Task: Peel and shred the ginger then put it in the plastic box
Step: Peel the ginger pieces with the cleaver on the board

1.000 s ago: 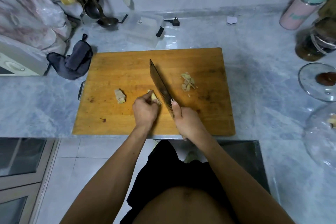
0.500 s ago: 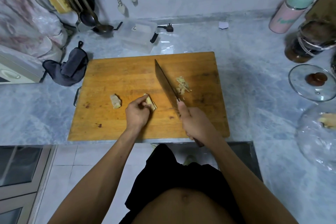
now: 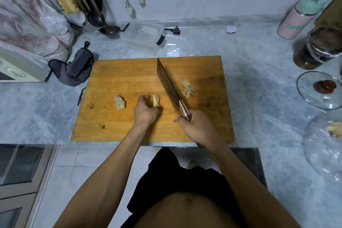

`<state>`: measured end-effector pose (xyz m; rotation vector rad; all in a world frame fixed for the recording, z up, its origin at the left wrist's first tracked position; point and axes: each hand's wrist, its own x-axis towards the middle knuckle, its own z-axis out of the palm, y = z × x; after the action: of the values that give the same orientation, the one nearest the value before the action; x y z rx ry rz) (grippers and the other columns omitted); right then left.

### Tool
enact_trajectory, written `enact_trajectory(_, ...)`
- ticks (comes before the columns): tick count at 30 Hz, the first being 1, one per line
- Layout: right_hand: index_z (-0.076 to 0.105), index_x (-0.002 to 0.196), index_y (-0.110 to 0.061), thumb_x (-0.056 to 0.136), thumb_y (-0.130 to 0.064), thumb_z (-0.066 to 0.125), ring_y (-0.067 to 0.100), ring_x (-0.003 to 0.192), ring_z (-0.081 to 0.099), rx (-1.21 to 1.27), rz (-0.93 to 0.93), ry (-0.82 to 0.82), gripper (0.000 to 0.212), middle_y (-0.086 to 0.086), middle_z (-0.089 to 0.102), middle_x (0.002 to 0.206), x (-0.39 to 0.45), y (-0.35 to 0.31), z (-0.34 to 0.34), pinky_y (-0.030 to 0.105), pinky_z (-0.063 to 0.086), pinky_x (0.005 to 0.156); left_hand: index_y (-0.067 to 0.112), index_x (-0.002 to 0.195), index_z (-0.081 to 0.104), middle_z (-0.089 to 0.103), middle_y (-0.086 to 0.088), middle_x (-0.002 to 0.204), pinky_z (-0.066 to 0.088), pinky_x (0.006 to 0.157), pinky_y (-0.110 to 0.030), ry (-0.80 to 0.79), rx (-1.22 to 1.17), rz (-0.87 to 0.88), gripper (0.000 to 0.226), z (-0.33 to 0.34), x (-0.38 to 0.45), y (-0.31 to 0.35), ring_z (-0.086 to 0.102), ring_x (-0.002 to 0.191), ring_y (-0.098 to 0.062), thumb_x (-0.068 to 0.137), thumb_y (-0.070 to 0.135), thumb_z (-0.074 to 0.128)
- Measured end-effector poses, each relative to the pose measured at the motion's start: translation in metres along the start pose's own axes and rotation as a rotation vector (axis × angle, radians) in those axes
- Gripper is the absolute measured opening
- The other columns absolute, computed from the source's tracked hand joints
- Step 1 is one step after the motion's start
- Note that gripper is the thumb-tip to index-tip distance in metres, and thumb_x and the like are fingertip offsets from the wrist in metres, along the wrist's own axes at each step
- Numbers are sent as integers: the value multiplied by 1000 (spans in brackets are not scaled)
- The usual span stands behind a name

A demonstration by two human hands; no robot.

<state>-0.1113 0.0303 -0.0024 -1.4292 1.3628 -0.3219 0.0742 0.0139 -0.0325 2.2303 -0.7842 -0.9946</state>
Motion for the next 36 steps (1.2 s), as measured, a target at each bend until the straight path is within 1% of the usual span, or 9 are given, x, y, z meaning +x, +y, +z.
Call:
enact_trajectory(2,57,80,-7,90,-34,68,17,56,52,14,-5,3,30,5,54,67,4,0,-5,35,45,58,13,126,53,67,-7,97,61,73,-37,-89,-322,-134,49,-3,-2,3,66,81,-22,82,0,70)
enact_trajectory(5,57,83,-10,86,-25,74,5,56,57,41,-49,39,23,5,61,71,3,-10,-14,31,46,60,11,113,64,68,-11,103,61,67,-27,-271,-633,-133,33,-11,-14,6,66,95,-23,88,-9,57)
enact_trajectory(8,54,86,-13,85,-19,79,-8,49,55,116,-92,51,26,-6,57,69,2,-24,-19,12,41,50,10,108,65,70,-8,96,60,77,-32,-401,-782,-100,34,-17,-27,12,68,85,-17,88,-15,52)
enact_trajectory(10,54,90,-16,83,-17,81,-8,58,59,143,-107,54,28,-5,63,79,4,-31,-19,5,40,46,7,112,62,73,-11,103,57,87,-40,-463,-860,-89,35,-19,-33,13,69,95,-24,87,-17,53)
enact_trajectory(12,55,91,-17,81,-18,82,-2,70,64,163,-116,67,29,0,69,88,6,-36,-16,6,42,47,4,117,59,71,-15,113,55,91,-44,-498,-886,-75,37,-21,-37,12,67,107,-34,86,-16,56)
enact_trajectory(14,56,94,-14,81,-18,82,2,74,65,162,-120,86,30,0,70,90,8,-39,-15,7,43,47,4,118,60,71,-15,113,56,88,-42,-496,-892,-55,38,-23,-40,12,69,103,-33,85,-14,59)
enact_trajectory(21,57,101,-11,85,-14,76,5,74,62,115,-111,133,25,3,67,95,14,-43,-10,4,39,43,9,106,63,76,-8,91,61,70,-27,-438,-761,11,33,-24,-46,17,73,83,-20,83,-15,63)
enact_trajectory(30,59,100,-7,86,-7,69,6,65,56,82,-84,127,17,5,60,88,21,-38,-11,5,38,43,9,107,64,75,-7,90,60,74,-28,-415,-688,-3,35,-21,-41,16,72,82,-19,80,-13,69)
enact_trajectory(36,59,92,-15,82,-12,70,12,74,58,48,-84,133,15,0,61,85,29,-33,-14,18,45,63,13,102,65,74,-6,90,60,71,-26,-297,-639,6,35,-15,-33,17,71,78,-14,79,-12,72)
